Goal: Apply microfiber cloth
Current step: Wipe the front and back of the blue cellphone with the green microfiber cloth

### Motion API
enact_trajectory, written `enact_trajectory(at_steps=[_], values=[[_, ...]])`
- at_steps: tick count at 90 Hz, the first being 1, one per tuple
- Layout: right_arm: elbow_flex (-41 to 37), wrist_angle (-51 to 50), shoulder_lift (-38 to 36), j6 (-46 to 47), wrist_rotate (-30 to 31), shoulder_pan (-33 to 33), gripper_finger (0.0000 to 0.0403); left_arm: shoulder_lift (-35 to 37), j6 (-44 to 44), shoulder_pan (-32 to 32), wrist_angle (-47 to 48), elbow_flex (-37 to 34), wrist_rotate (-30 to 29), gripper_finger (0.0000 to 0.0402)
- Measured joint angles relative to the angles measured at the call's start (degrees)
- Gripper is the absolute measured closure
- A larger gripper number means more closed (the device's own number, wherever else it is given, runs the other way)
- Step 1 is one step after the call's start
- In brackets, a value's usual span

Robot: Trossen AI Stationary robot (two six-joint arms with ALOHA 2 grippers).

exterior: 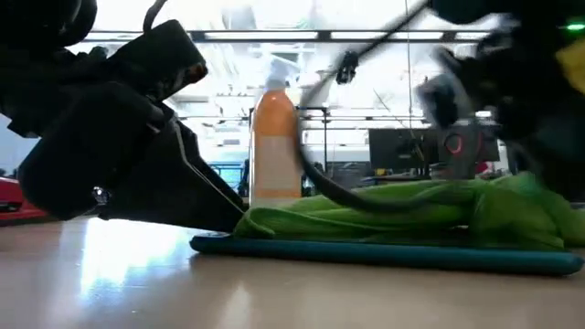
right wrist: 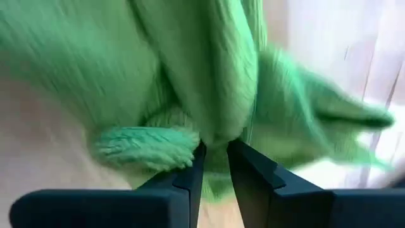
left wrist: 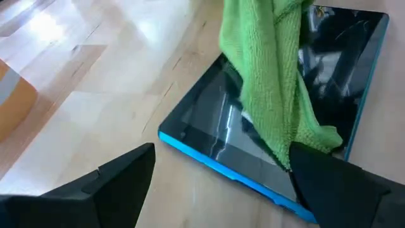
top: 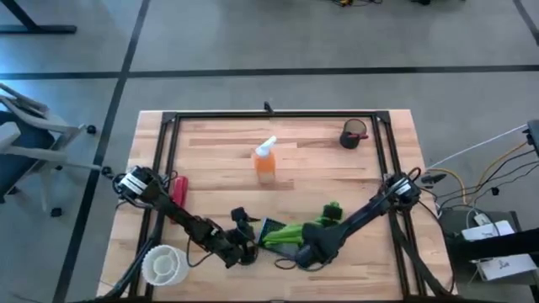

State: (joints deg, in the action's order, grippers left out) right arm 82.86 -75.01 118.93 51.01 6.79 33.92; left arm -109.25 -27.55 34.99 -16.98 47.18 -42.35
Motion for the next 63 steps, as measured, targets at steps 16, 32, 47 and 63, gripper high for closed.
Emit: enact_trajectory(at_steps=[16,32,47,63], values=[[-1.7,-0.2,-1.5,7.1,-2.2,4.5,0.0340,0.4,0.1,0.0,0.0,0.1,1.3,0.0054],[-3.9,-1.0,-3.4,14.2,-4.3,8.2,0.0331,0.5,0.6,0.1,0.3,0.9,1.7,0.0054],[-7.5,-1.3,-5.9,20.0,-7.2,11.9,0.0331,0.5,1.0,-0.6,0.0,1.4,1.5,0.0054],[-10.4,-1.7,-11.3,28.8,-10.2,15.6,0.0342,0.5,1.0,-1.6,-0.1,1.4,1.3,0.0054]])
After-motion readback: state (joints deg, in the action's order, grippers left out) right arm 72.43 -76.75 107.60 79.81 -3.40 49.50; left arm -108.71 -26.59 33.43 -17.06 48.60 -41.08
